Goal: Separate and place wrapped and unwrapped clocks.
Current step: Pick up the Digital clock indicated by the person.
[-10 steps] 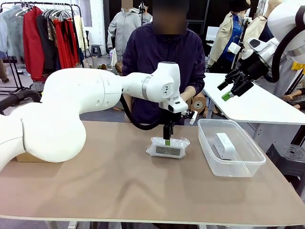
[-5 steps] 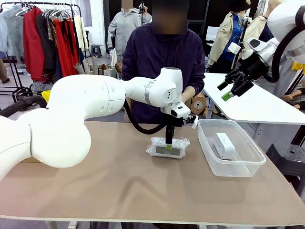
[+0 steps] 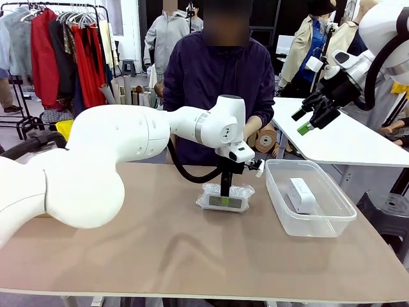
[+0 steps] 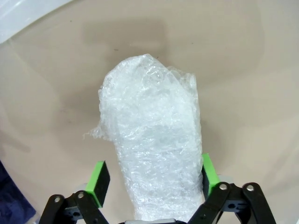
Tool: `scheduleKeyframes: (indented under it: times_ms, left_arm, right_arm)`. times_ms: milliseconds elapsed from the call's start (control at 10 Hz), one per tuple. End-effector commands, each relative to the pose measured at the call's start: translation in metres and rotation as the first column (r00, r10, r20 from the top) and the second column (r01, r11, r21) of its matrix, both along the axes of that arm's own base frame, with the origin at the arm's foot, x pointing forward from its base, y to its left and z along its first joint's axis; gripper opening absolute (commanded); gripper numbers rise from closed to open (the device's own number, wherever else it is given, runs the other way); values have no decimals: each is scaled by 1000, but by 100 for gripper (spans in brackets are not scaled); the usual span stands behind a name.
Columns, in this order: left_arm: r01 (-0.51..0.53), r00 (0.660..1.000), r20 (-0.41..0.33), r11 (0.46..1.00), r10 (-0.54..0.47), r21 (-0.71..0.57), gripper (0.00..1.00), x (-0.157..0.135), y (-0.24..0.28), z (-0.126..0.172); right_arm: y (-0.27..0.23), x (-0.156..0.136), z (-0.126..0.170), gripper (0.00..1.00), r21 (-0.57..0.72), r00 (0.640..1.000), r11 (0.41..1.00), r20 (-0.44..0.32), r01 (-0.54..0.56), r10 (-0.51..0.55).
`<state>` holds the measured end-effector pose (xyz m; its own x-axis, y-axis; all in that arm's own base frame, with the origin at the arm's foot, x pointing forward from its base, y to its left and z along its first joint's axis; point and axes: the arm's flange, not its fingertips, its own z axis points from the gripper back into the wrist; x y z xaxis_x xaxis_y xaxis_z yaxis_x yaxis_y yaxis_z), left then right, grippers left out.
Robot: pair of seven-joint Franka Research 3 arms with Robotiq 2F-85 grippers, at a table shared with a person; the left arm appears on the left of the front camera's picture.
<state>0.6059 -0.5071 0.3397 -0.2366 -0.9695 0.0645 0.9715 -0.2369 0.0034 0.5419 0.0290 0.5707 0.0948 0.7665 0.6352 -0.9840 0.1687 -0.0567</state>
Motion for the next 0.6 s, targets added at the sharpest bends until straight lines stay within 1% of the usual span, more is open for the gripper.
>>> scheduleKeyframes:
  times_ms: [0,100,200,300,400,500]
  left_arm:
    - [19,1000,6,1000,-20,17,62,-1,-1,16]
    - [-9,1000,12,1000,9,-14,43,-1,-7,14]
    - [11,1000,-6,1000,-11,-11,23,5,2,18]
    - [-6,1000,-8,1000,6,-13,4,4,5,21]
    - [-21,1000,11,1000,22,-20,0,2,5,25]
    - [-9,1000,7,1000,9,-16,0,-1,13,38]
  right_arm:
    - [0,1,2,100,2,1000,1000,3,-3,3]
    - [0,1,2,100,2,1000,1000,3,-3,3]
    - [0,1,2,100,2,1000,1000,3,-3,3]
    - [0,1,2,100,2,1000,1000,3,-3,3]
    - [0,1,2,100,2,1000,1000,3,-3,3]
    - [0,1,2,100,2,1000,1000,3,-3,3]
